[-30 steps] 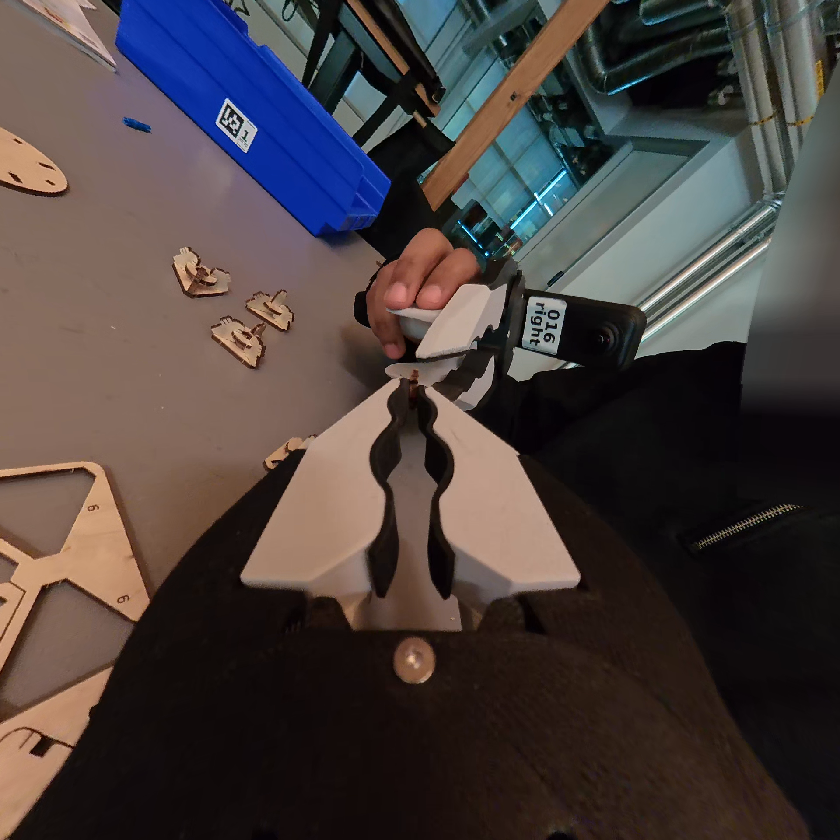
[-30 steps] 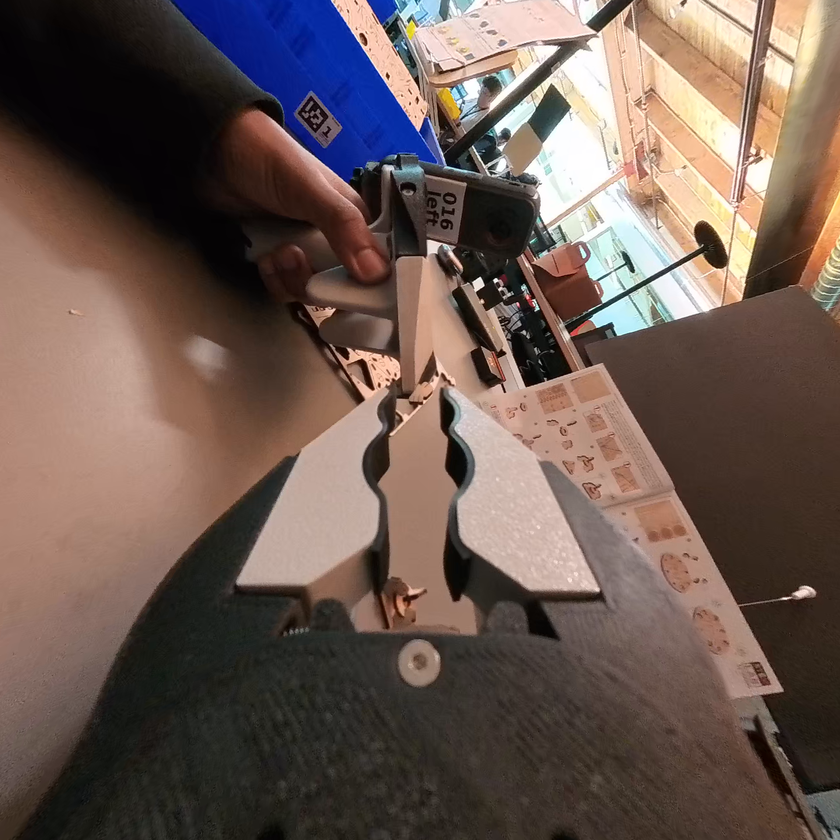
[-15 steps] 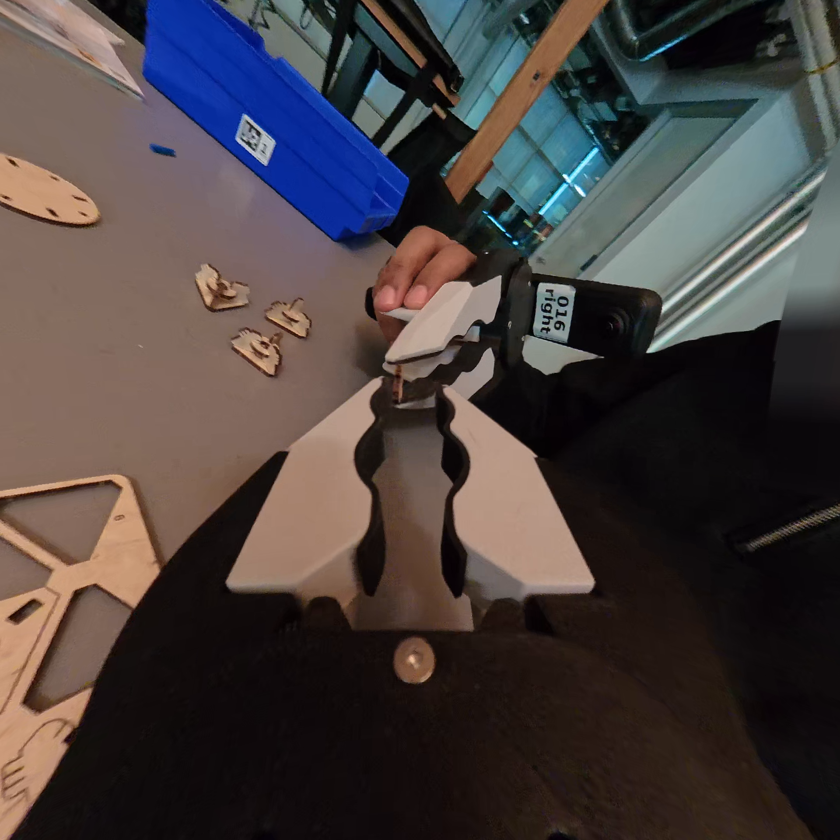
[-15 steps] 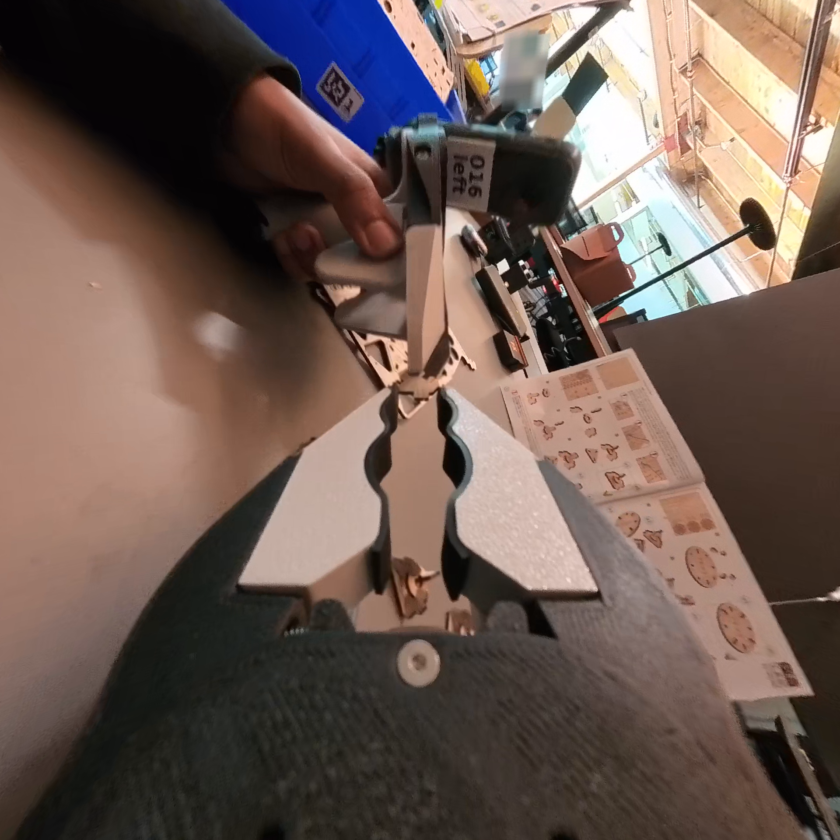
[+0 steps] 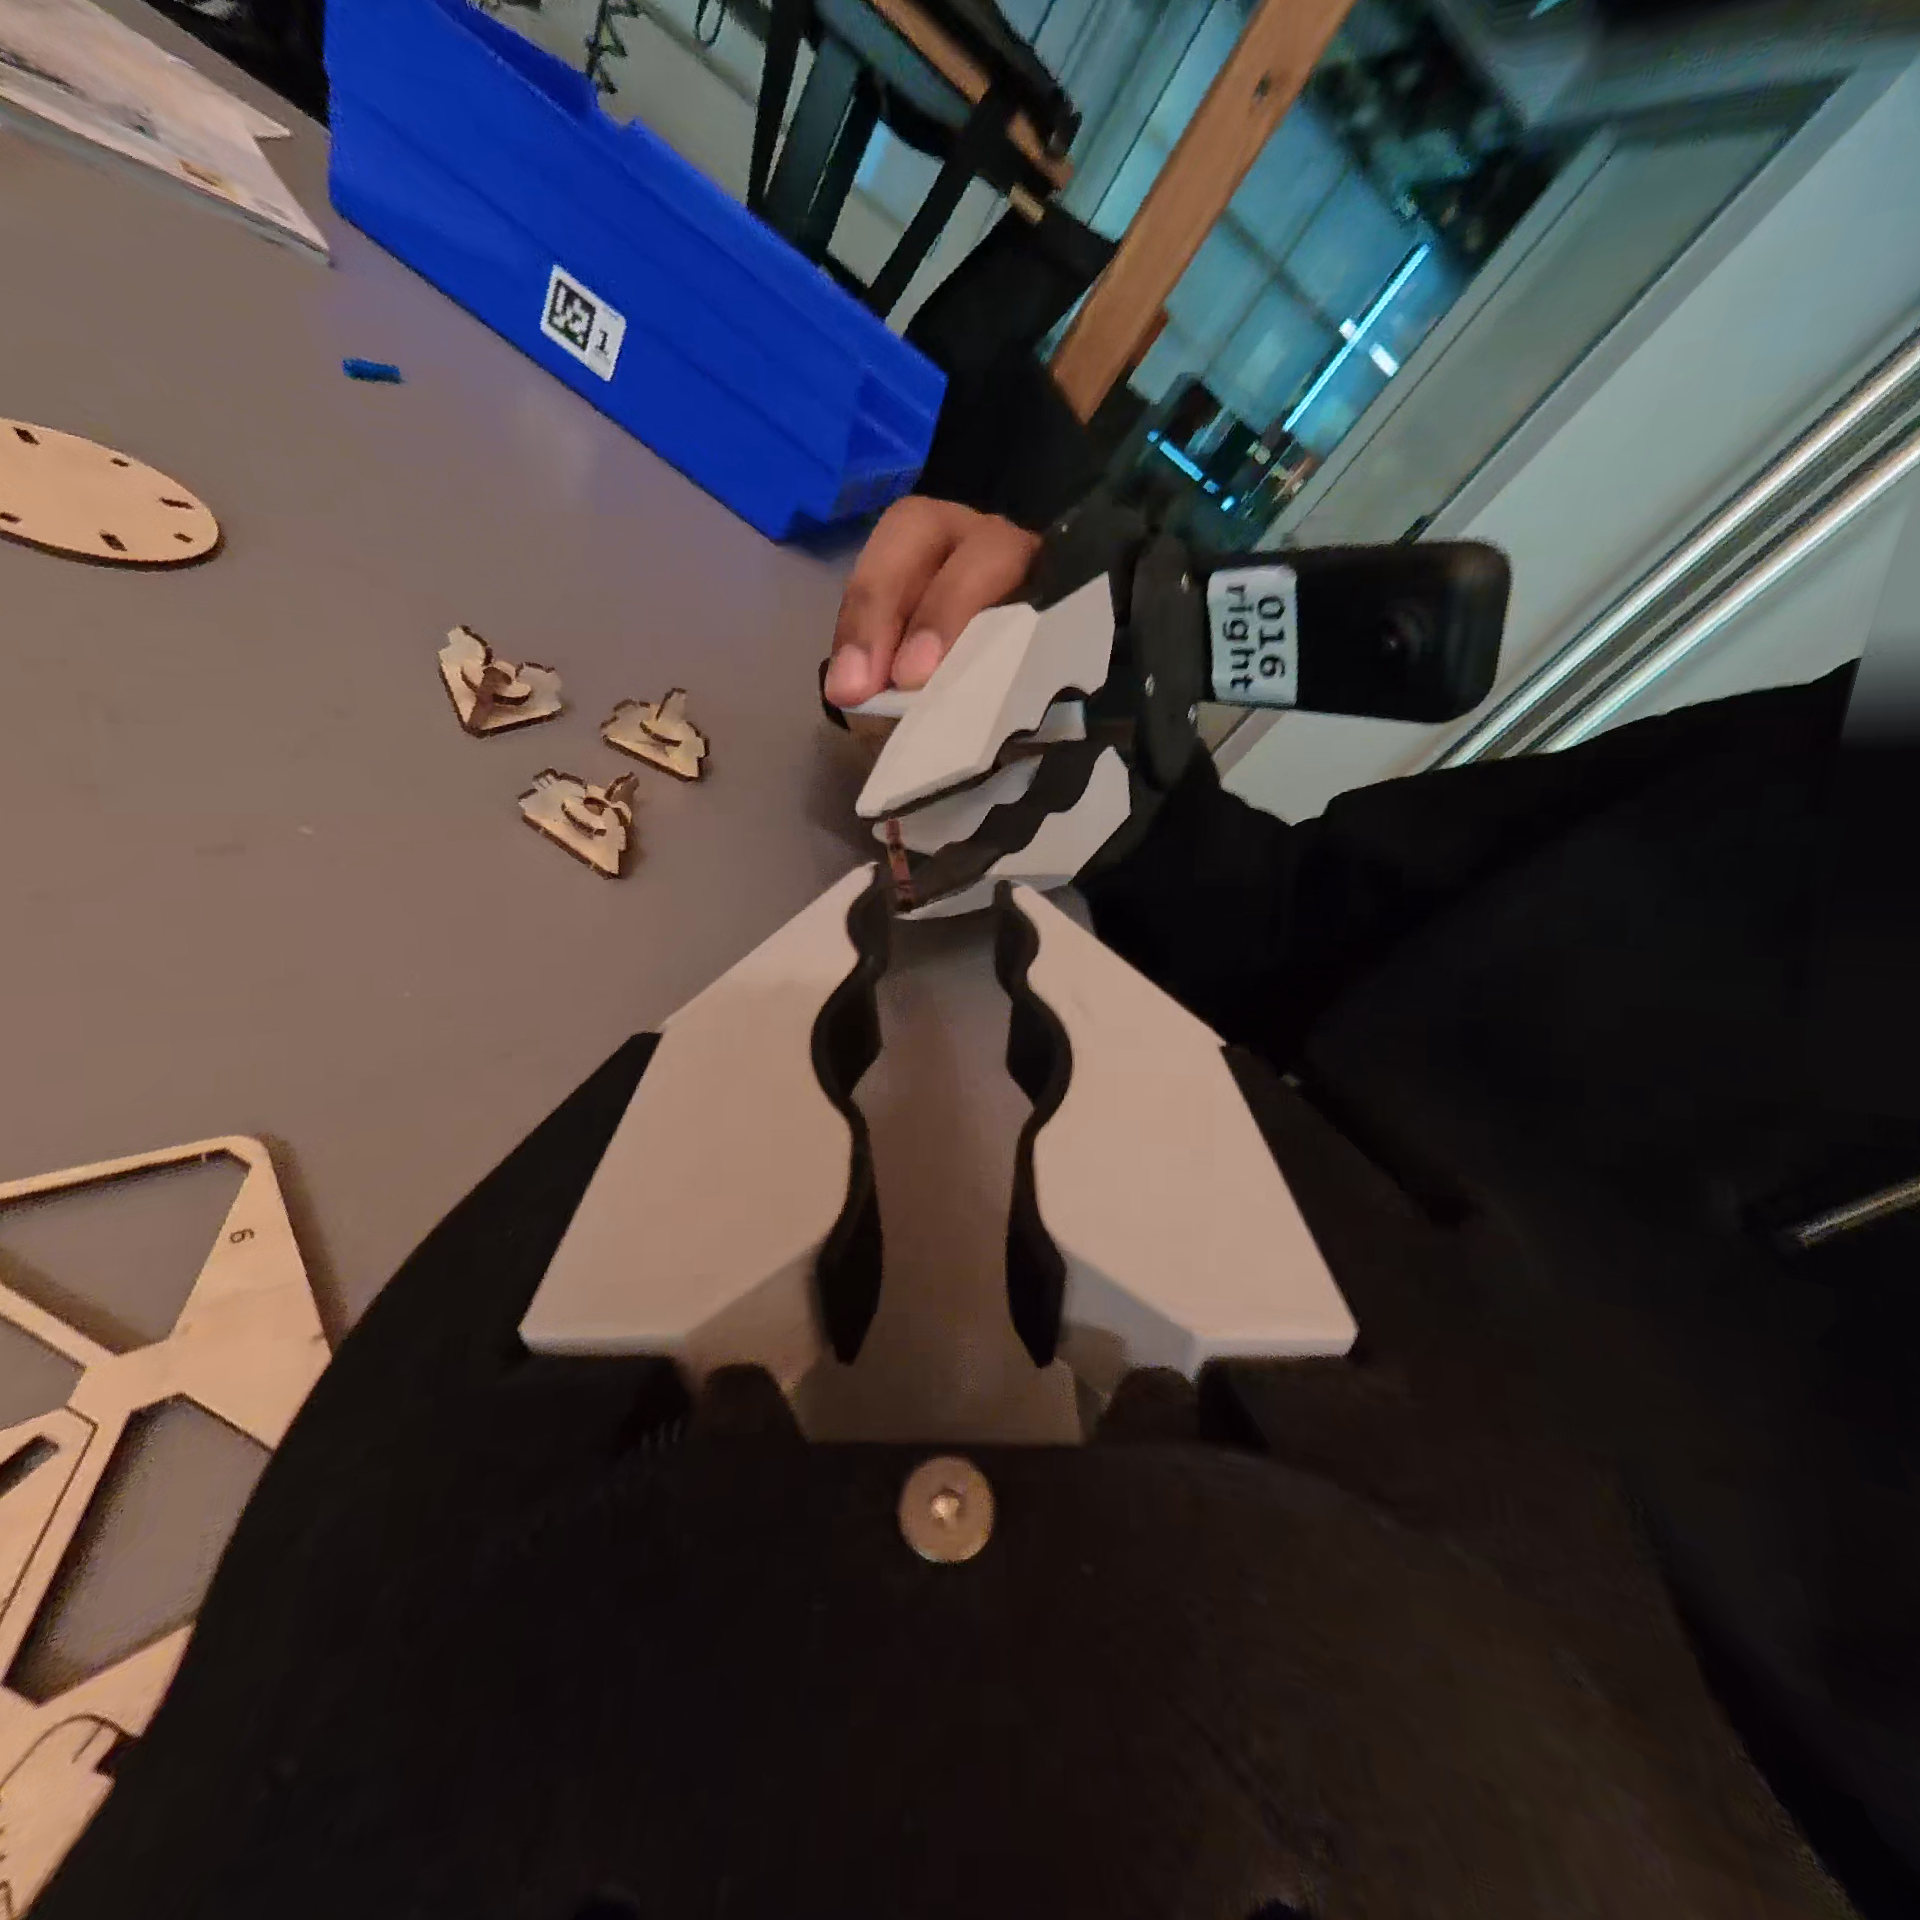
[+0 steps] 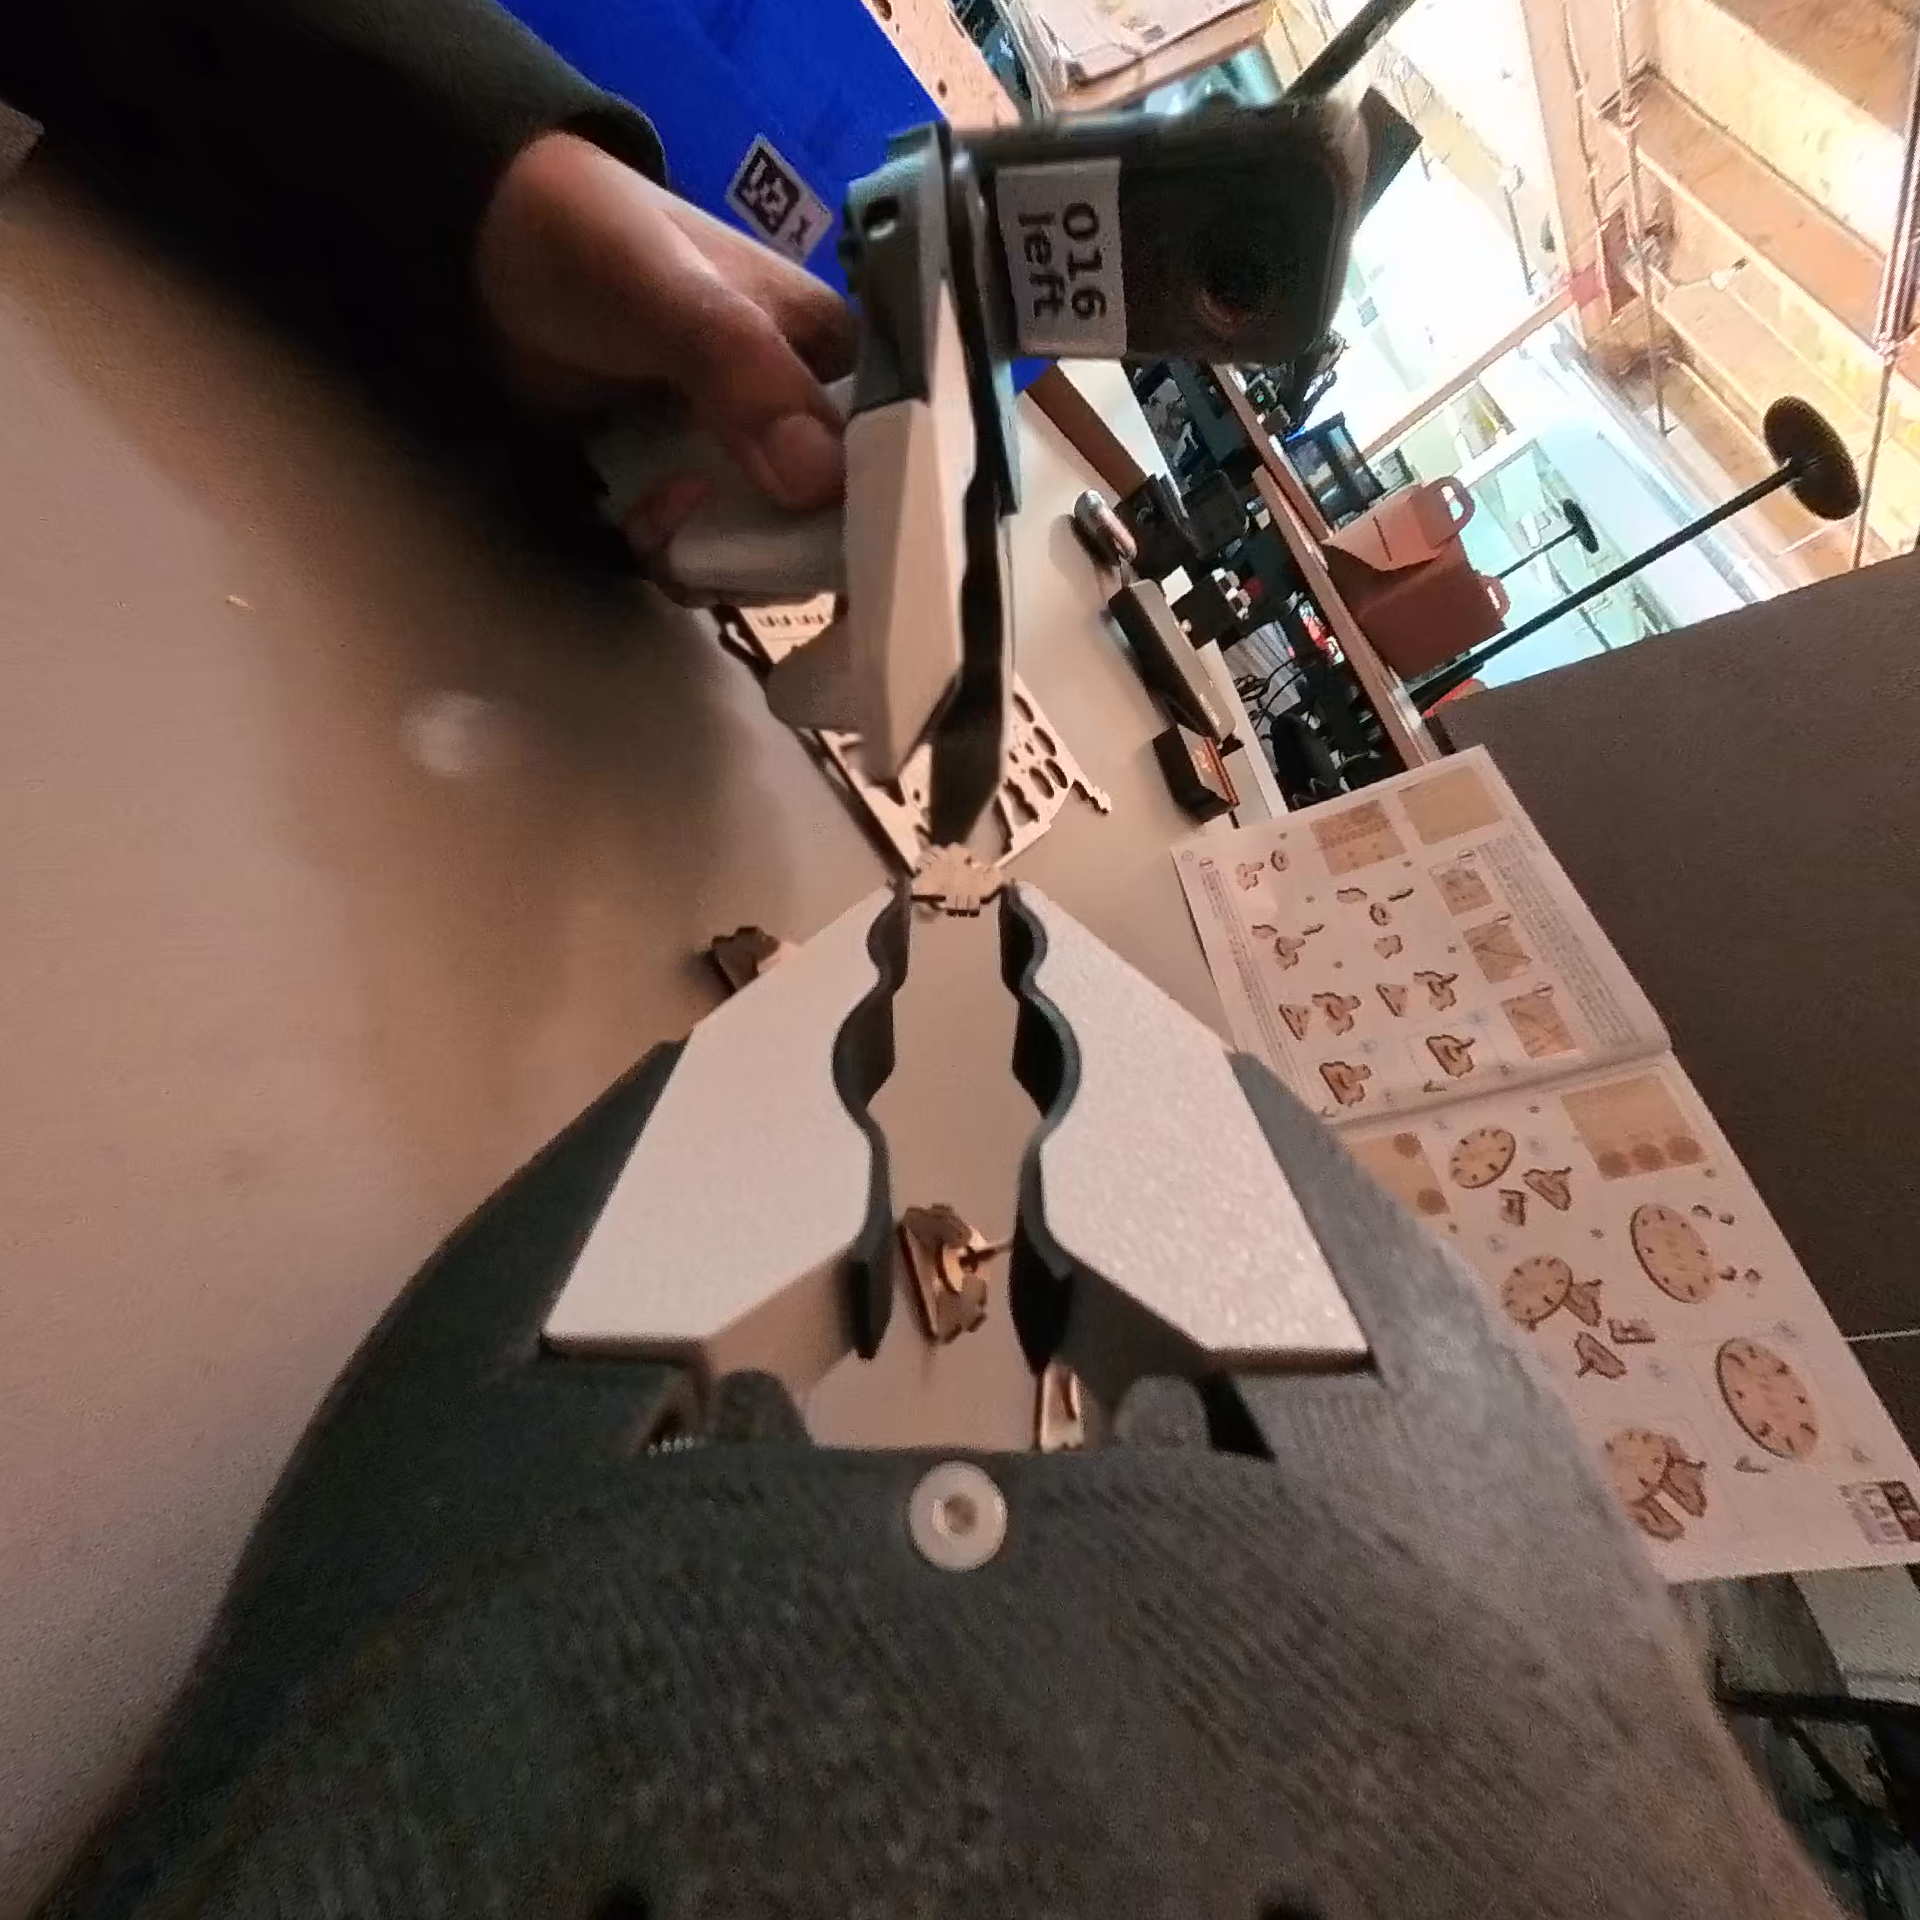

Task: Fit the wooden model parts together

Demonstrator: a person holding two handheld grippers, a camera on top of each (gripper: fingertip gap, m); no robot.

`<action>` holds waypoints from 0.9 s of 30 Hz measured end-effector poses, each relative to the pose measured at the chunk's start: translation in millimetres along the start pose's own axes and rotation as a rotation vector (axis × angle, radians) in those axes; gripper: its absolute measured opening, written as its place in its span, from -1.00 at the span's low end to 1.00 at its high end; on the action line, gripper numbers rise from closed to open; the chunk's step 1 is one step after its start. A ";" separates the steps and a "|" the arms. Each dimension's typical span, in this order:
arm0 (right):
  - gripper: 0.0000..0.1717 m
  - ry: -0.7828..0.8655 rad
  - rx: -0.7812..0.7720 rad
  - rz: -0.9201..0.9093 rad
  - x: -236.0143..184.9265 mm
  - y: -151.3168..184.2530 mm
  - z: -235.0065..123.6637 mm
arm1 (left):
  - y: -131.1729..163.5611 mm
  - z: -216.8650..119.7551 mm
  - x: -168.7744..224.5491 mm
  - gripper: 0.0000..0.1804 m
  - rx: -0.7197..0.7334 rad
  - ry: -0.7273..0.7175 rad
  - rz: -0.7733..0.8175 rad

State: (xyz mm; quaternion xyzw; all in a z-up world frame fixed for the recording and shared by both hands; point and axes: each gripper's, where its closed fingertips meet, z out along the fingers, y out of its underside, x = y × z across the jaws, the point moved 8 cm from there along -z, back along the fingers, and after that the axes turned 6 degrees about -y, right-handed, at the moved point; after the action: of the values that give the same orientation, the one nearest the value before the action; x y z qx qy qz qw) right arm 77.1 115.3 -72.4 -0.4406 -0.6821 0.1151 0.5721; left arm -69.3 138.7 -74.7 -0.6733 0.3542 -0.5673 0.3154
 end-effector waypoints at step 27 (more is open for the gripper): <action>-0.85 0.053 0.050 0.006 -1.3 -8.9 4.6 | -1.6 -5.3 -2.6 -1.00 0.026 -0.008 -0.005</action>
State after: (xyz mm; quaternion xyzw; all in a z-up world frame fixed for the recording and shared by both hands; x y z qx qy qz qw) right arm 68.8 110.7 -68.9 -0.4313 -0.6624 0.1222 0.6002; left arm -74.6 141.7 -73.9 -0.6722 0.3436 -0.5700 0.3242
